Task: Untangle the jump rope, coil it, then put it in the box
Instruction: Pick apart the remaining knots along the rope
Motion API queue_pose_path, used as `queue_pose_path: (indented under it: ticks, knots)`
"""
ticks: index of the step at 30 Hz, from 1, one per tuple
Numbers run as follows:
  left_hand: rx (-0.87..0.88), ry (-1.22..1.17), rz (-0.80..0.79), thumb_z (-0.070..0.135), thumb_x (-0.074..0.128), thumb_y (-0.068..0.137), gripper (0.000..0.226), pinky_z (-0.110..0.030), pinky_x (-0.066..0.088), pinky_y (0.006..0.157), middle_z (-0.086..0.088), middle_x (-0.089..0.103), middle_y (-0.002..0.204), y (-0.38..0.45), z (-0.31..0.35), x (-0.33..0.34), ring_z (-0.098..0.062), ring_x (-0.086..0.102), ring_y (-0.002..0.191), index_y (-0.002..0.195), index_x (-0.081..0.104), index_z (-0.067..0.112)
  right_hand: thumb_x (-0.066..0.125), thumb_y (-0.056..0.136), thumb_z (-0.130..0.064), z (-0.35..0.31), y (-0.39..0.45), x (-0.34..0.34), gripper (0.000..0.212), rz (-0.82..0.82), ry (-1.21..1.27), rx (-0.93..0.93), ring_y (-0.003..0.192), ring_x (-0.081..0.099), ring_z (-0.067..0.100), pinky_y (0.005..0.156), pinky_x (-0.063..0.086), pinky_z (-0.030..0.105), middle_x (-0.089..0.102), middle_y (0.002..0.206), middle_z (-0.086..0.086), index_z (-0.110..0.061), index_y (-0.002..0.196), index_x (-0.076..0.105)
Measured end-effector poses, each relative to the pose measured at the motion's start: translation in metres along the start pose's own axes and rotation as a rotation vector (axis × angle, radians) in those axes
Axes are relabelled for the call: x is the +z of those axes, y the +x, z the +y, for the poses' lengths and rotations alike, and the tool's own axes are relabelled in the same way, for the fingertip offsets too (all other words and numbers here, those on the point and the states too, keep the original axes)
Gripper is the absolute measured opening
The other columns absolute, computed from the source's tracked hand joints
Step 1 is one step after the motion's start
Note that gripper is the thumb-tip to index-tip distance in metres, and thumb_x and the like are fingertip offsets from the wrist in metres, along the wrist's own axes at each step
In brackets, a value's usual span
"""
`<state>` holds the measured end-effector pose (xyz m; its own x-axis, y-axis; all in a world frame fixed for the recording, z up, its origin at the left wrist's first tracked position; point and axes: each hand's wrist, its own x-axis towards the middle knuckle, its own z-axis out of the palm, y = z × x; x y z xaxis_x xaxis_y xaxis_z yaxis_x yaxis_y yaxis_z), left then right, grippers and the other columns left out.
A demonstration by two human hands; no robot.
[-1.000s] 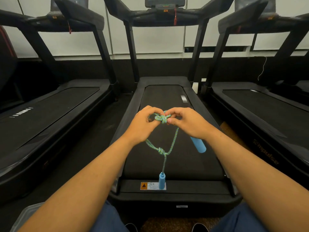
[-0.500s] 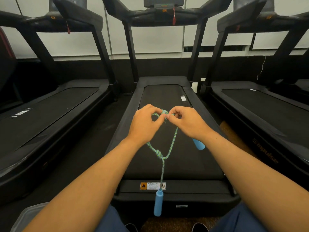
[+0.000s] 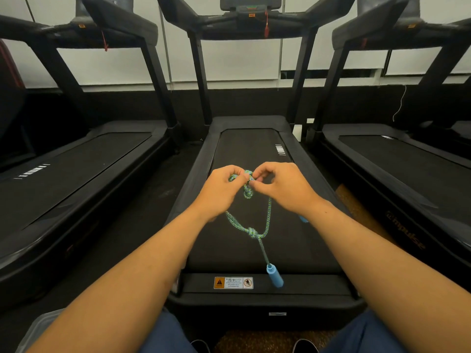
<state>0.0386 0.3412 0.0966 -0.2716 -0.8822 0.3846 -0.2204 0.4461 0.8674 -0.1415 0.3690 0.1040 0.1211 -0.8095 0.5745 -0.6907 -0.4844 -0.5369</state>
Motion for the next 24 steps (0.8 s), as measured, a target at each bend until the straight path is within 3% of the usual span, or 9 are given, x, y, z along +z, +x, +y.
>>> queue_pose_path:
  ticks: [5, 8, 13, 17, 20, 24]
  knots:
    - [0.006, 0.022, -0.043, 0.021, 0.061, 0.098, 0.014, -0.026, 0.026, 0.047, 0.013, 0.047, 0.047, -0.001, 0.001, 0.0, -0.008, 0.034, 0.044, 0.088, 0.067, 0.013, 0.074, 0.076, -0.029, -0.007, -0.001, 0.01, 0.011, 0.02, -0.069, 0.09, 0.062, 0.061, 0.012, 0.061, 0.052, 0.035, 0.067, 0.068, -0.004, -0.023, 0.076, 0.065]
    - [0.02, 0.064, 0.002, 0.019, 0.06, 0.095, 0.015, -0.024, 0.029, 0.046, 0.013, 0.049, 0.048, -0.002, 0.007, 0.003, -0.005, 0.036, 0.042, 0.082, 0.064, 0.013, 0.069, 0.074, -0.034, -0.011, -0.001, 0.015, 0.015, 0.063, -0.084, 0.102, 0.061, 0.06, 0.017, 0.061, 0.053, 0.041, 0.063, 0.062, -0.004, -0.022, 0.071, 0.06]
    - [0.003, 0.177, 0.123, 0.021, 0.058, 0.093, 0.017, -0.028, 0.031, 0.052, 0.007, 0.051, 0.06, 0.0, 0.011, 0.003, -0.008, 0.042, 0.051, 0.078, 0.062, 0.013, 0.068, 0.078, -0.023, -0.017, 0.001, 0.015, 0.014, 0.162, -0.069, 0.039, 0.056, 0.048, 0.013, 0.058, 0.045, 0.037, 0.057, 0.059, -0.001, -0.016, 0.071, 0.058]
    - [-0.074, 0.139, 0.15, 0.021, 0.057, 0.091, 0.021, -0.03, 0.032, 0.055, 0.006, 0.047, 0.057, 0.002, 0.004, -0.002, -0.013, 0.039, 0.053, 0.07, 0.056, 0.016, 0.065, 0.084, -0.007, -0.02, -0.002, 0.011, 0.011, 0.179, 0.172, 0.034, 0.052, 0.04, 0.006, 0.053, 0.035, 0.019, 0.052, 0.065, -0.004, -0.011, 0.076, 0.059]
    - [-0.103, -0.061, 0.112, 0.014, 0.055, 0.093, 0.019, -0.028, 0.026, 0.048, 0.006, 0.037, 0.05, 0.003, 0.003, -0.002, -0.015, 0.03, 0.047, 0.075, 0.054, 0.009, 0.062, 0.086, -0.005, -0.01, -0.002, 0.005, 0.018, 0.134, 0.303, 0.07, 0.06, 0.045, 0.004, 0.06, 0.039, 0.022, 0.054, 0.072, -0.006, -0.02, 0.076, 0.056]
    - [-0.106, -0.328, 0.067, 0.006, 0.054, 0.098, 0.013, -0.02, 0.02, 0.04, 0.001, 0.03, 0.044, 0.003, 0.006, -0.003, -0.011, 0.024, 0.035, 0.085, 0.052, 0.006, 0.065, 0.084, -0.002, 0.004, 0.0, -0.002, 0.017, 0.037, 0.36, 0.064, 0.072, 0.054, 0.008, 0.068, 0.043, 0.025, 0.06, 0.077, -0.006, -0.019, 0.083, 0.062]
